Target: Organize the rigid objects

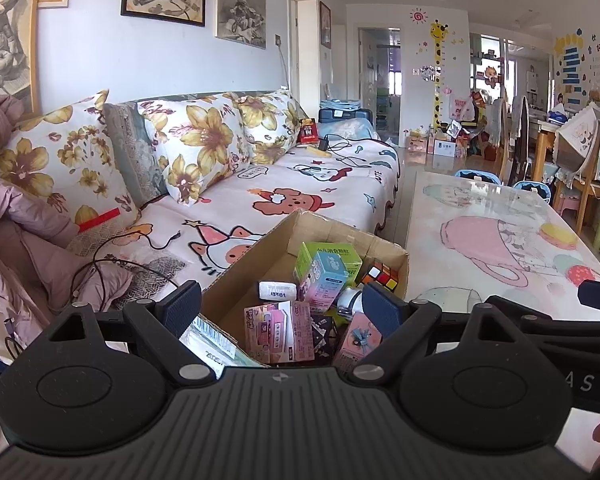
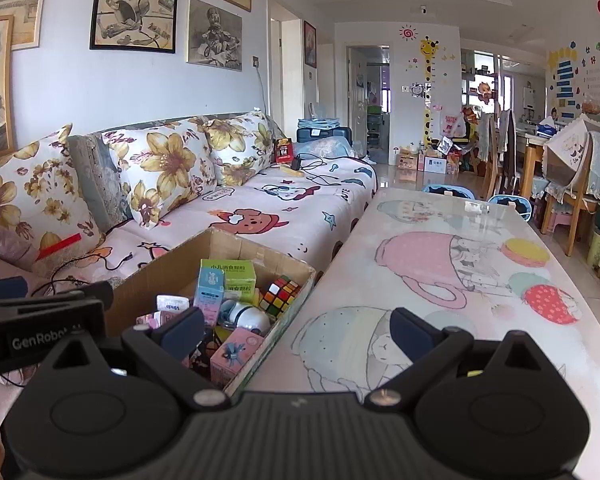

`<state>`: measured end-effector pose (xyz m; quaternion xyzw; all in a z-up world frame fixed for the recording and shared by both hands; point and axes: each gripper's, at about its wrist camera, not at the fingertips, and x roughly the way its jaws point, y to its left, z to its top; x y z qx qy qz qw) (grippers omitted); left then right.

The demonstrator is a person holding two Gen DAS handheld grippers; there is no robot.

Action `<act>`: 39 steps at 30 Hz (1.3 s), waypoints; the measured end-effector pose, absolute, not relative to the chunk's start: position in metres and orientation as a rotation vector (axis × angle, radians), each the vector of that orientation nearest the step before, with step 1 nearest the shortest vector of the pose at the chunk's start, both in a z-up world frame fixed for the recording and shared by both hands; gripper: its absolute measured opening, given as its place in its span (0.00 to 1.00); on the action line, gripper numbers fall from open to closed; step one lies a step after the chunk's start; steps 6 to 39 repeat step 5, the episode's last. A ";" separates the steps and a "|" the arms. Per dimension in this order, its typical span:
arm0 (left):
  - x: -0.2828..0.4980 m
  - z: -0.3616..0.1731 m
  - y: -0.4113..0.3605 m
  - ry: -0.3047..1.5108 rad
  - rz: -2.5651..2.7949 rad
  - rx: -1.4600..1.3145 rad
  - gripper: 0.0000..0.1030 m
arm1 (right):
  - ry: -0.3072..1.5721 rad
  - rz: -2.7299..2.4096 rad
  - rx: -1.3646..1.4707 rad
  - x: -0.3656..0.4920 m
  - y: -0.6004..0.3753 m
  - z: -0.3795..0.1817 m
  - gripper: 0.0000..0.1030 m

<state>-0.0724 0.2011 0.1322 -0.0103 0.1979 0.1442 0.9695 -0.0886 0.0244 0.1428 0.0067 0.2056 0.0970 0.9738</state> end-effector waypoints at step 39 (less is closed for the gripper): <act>-0.062 0.125 0.198 0.435 0.288 -0.009 1.00 | 0.434 0.196 0.021 -0.080 0.020 0.131 0.96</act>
